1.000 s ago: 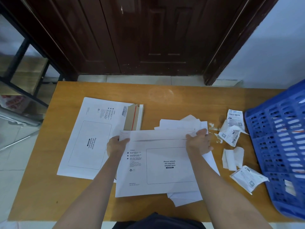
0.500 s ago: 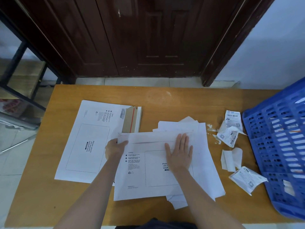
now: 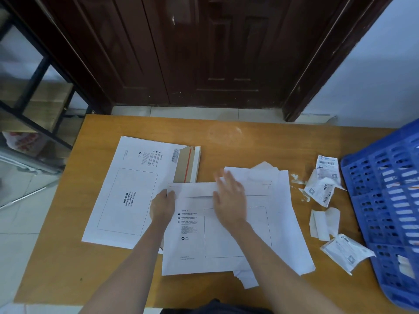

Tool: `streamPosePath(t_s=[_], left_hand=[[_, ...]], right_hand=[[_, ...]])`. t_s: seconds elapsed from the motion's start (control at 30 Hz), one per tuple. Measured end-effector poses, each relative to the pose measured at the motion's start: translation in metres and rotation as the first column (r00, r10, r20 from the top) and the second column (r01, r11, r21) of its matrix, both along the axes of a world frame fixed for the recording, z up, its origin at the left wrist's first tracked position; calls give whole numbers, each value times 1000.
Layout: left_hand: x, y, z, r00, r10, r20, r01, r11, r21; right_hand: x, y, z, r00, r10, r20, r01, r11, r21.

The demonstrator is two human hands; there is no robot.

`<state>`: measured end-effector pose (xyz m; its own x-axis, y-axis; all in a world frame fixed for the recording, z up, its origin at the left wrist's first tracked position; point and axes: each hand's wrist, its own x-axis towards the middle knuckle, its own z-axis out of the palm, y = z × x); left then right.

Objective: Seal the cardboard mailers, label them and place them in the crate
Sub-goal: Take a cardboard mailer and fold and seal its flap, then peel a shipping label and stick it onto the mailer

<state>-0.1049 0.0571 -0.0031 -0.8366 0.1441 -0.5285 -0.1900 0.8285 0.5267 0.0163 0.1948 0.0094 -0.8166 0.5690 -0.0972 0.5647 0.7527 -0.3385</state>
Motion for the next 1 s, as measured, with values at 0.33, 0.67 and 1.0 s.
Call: streamPosePath(t_s=[0.33, 0.67, 1.0], left_hand=[[3, 1, 3, 999, 51, -15, -51, 998, 22], [-1, -1, 3, 987, -103, -127, 109, 993, 41], [25, 34, 25, 854, -247, -458, 163, 963, -216]], right_hand=[[-22, -48, -19, 849, 497, 181, -469, 865, -177], [-30, -33, 14, 959, 279, -42, -276, 894, -352], [63, 28, 18, 671, -700, -245, 545, 689, -477]])
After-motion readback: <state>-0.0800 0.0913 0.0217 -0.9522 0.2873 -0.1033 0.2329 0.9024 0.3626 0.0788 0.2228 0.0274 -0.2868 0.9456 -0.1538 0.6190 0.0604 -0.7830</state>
